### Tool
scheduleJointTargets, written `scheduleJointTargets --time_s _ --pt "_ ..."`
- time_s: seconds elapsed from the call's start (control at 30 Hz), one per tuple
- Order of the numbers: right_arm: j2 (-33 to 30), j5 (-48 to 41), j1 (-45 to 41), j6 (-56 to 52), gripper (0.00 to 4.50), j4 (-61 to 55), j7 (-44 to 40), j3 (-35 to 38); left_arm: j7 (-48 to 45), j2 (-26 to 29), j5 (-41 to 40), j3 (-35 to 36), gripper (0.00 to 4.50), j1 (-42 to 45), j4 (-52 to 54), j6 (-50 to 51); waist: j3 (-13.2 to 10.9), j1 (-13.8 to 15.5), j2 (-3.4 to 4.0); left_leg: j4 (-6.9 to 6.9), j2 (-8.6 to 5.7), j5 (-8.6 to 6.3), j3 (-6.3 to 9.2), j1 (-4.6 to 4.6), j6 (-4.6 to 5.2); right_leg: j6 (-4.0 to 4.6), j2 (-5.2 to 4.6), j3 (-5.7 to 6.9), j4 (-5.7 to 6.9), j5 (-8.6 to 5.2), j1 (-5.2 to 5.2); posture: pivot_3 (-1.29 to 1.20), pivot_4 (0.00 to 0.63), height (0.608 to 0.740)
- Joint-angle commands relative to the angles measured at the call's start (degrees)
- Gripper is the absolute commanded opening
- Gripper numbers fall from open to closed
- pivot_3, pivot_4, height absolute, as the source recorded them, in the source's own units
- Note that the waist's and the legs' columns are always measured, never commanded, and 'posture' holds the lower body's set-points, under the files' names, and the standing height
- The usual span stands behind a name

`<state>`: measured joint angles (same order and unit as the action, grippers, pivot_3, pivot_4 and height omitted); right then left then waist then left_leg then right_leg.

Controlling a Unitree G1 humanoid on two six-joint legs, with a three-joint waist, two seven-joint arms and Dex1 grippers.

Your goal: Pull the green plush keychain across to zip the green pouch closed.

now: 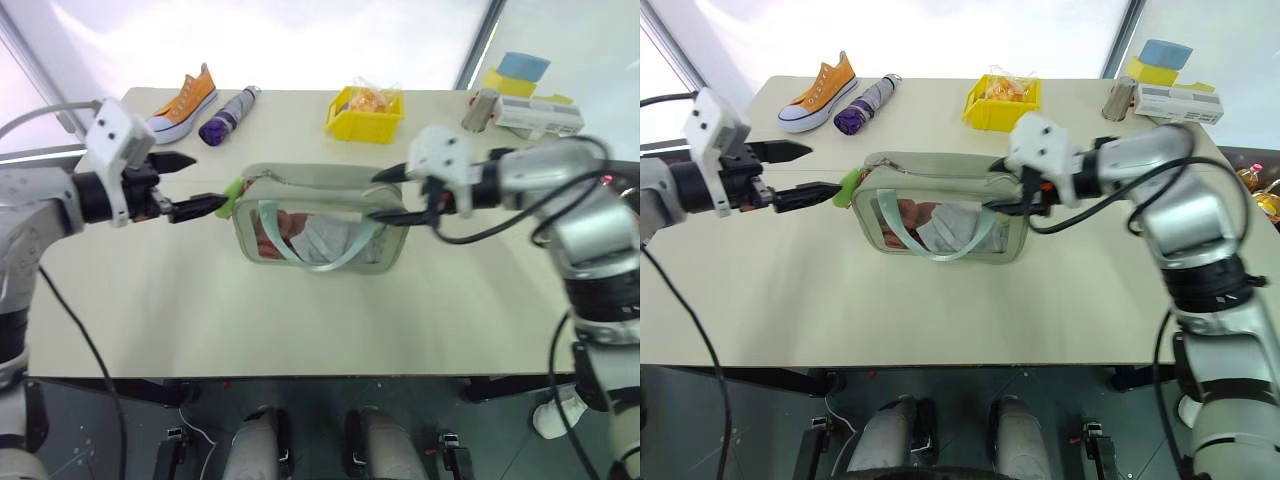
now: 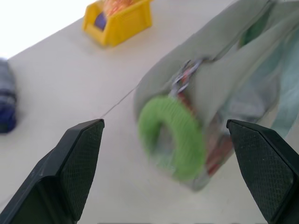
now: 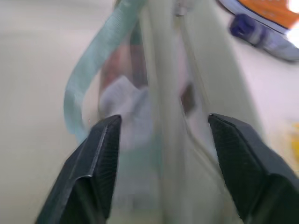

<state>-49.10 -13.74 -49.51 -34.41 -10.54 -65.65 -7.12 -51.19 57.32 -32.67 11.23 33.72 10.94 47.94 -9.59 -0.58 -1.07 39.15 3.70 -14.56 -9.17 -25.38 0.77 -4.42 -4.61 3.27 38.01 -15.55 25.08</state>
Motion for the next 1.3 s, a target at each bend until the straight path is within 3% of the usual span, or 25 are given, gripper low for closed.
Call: scheduleJointTargets --time_s 0.03,0.2,0.3,0.43,0.6,0.7,0.9,1.07,1.3 --pt "-0.9 -2.4 2.9 -2.9 2.98 -5.5 0.7 2.1 -1.4 1.2 -0.4 1.5 4.5 -1.6 2.4 -1.1 0.0 -0.1 -0.06 0.0 0.0 0.0 0.01 0.09 0.0 0.0 0.01 0.0 -0.01 0.0 -0.09 0.0 0.15 0.74" --pt "0.1 -0.6 8.6 -0.5 2.98 -4.7 2.9 0.8 -1.4 0.7 0.9 0.6 4.5 -3.0 1.8 -1.9 0.0 -0.2 -0.05 -0.03 0.01 -0.01 0.0 0.13 0.0 0.01 0.02 0.0 -0.03 -0.01 -0.11 0.0 0.15 0.74" --pt "0.4 -0.5 9.7 0.8 2.1 -3.9 3.0 0.7 -1.2 0.4 1.1 0.5 4.5 -4.4 2.3 -2.5 0.0 -0.2 -0.05 -0.02 -0.01 -0.01 -0.01 0.12 0.0 0.01 0.02 0.0 -0.02 -0.01 -0.11 0.0 0.15 0.74" --pt "1.6 -0.2 8.6 1.8 0.06 -2.9 3.8 0.0 -0.2 -1.0 1.5 -0.1 4.5 -4.8 2.2 -3.1 0.0 -0.2 -0.05 -0.03 0.0 -0.01 0.0 0.12 0.0 0.01 0.03 0.0 -0.03 -0.01 -0.11 0.0 0.15 0.74" --pt "2.9 0.1 7.9 2.0 0.02 -2.8 4.7 -0.4 0.6 -3.1 2.2 -1.1 4.5 -5.1 1.8 -4.2 0.0 -0.3 -0.05 -0.02 0.0 -0.01 -0.01 0.12 0.0 0.01 0.04 0.0 -0.02 0.0 -0.11 0.0 0.15 0.74" --pt "3.0 0.2 7.6 2.2 0.0 -2.5 4.6 -0.6 0.8 -4.4 2.1 -1.2 3.21 -5.0 1.5 -4.4 0.0 -0.3 -0.05 -0.02 0.0 0.0 -0.01 0.12 0.0 0.01 0.05 0.0 -0.02 0.0 -0.11 0.0 0.15 0.74" --pt "4.2 0.7 6.2 2.3 0.0 -1.3 5.3 -0.9 -0.5 -4.0 3.4 -2.2 0.04 -3.4 0.6 -6.0 0.0 -0.3 -0.05 -0.02 0.0 -0.01 -0.01 0.12 0.0 0.0 0.05 0.0 -0.02 0.0 -0.11 0.0 0.15 0.74" --pt "4.8 2.3 5.8 4.7 0.0 1.1 5.6 -1.4 -1.2 -4.2 2.3 -3.2 0.04 6.1 -1.1 -4.7 0.0 -0.1 -0.06 0.0 -0.03 -0.01 -0.01 0.09 0.0 0.0 0.05 0.02 -0.02 0.0 -0.11 0.0 0.15 0.74" --pt "7.3 3.8 5.7 6.0 0.0 2.7 7.0 -2.3 -1.8 -11.5 6.1 -12.3 0.04 11.6 -0.2 -9.0 0.1 -0.2 -0.03 0.0 -0.09 0.0 -0.01 0.19 -0.01 -0.01 0.06 0.01 -0.01 0.0 -0.22 0.0 0.15 0.74"
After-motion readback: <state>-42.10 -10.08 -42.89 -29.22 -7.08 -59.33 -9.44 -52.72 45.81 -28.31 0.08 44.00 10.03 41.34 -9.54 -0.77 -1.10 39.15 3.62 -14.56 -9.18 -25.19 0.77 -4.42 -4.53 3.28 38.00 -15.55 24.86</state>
